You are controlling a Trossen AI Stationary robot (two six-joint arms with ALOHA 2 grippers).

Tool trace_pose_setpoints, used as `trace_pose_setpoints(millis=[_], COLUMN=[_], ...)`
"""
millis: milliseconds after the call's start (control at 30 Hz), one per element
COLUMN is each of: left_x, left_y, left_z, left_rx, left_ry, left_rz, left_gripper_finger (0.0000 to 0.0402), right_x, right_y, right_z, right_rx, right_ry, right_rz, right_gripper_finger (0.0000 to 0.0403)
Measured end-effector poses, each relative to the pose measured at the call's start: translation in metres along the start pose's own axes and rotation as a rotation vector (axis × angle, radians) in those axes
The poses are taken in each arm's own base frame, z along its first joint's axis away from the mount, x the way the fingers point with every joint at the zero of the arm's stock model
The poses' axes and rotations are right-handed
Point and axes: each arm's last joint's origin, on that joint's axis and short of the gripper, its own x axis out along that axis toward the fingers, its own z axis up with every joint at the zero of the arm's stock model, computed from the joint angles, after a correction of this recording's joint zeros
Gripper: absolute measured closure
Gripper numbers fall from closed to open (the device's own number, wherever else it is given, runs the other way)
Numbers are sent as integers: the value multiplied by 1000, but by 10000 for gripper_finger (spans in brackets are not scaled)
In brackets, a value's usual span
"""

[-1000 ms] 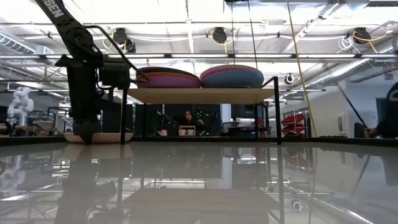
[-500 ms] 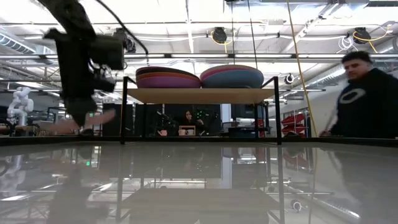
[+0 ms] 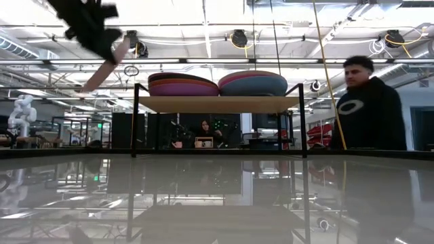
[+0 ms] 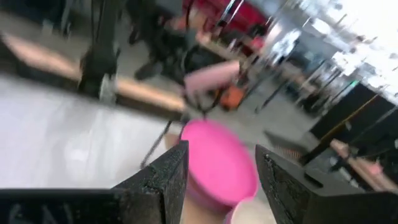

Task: Place and stack plates onto a shelf
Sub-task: Stack the light orange plate on top of the gray plate on the shelf

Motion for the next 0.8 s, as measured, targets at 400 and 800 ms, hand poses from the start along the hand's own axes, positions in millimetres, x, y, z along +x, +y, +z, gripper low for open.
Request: trace_pose_setpoints(millis=[400,800], left_x=[-16,43], left_y=[-37,-134], left_z=[90,153], left_rx=[369,861], left_ry=[-426,-349], left_rz=[-334,-467], left_gripper_finger=[390,390], right_x=[-66,-99], right_y=[-30,-40], right_z=[35,41], right_rx=[154,174], right_ry=[-335,-446], right_rz=[-77,-38], right_gripper_finger=[234,234])
